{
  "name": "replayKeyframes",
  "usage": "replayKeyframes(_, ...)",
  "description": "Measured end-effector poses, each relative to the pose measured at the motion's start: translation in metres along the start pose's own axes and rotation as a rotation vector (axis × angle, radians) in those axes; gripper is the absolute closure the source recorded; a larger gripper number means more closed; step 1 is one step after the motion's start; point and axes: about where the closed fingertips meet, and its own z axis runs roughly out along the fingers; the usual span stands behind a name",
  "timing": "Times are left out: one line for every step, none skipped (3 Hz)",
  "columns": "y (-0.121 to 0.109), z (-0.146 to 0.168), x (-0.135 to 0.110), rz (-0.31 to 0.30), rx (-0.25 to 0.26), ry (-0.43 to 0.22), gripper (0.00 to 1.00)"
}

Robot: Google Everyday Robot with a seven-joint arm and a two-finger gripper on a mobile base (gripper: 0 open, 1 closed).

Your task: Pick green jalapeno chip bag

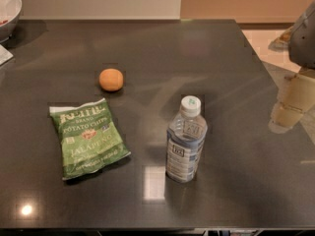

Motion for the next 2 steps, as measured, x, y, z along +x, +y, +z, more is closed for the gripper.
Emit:
replayKeyframes(0.0,0.0,0.0,0.0,0.002,-0.001,0.0)
replayKeyframes(-0.013,0.004,-0.013,-0.026,-0.008,-0.014,0.0)
